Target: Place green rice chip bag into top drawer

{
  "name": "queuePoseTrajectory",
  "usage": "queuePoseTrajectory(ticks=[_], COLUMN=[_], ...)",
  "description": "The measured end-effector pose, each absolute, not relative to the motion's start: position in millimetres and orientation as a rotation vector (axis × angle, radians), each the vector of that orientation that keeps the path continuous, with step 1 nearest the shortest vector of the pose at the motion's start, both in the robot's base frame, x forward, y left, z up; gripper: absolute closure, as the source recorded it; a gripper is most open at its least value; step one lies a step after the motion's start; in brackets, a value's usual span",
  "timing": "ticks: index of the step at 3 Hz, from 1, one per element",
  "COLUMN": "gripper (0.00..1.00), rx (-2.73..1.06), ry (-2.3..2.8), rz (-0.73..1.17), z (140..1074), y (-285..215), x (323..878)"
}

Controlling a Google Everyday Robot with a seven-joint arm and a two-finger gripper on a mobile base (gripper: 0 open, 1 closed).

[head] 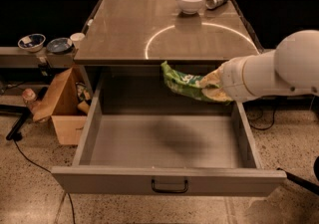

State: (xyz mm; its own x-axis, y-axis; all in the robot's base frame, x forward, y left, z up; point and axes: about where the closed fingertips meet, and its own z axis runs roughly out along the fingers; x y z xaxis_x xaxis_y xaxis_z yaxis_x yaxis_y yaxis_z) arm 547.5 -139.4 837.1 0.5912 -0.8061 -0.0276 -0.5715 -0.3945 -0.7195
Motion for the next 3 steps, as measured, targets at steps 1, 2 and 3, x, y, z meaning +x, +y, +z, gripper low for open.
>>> queuePoseTrajectory(ticks=[1, 2, 3], gripper=[1.00, 1.00, 1.00], rx=[-2.152, -2.188, -2.225], ry=[1.120, 1.148, 1.174], rz=[-0.411, -0.391, -0.366], z=[804, 778, 757], y=[-136, -134, -135], x=[548, 545, 539])
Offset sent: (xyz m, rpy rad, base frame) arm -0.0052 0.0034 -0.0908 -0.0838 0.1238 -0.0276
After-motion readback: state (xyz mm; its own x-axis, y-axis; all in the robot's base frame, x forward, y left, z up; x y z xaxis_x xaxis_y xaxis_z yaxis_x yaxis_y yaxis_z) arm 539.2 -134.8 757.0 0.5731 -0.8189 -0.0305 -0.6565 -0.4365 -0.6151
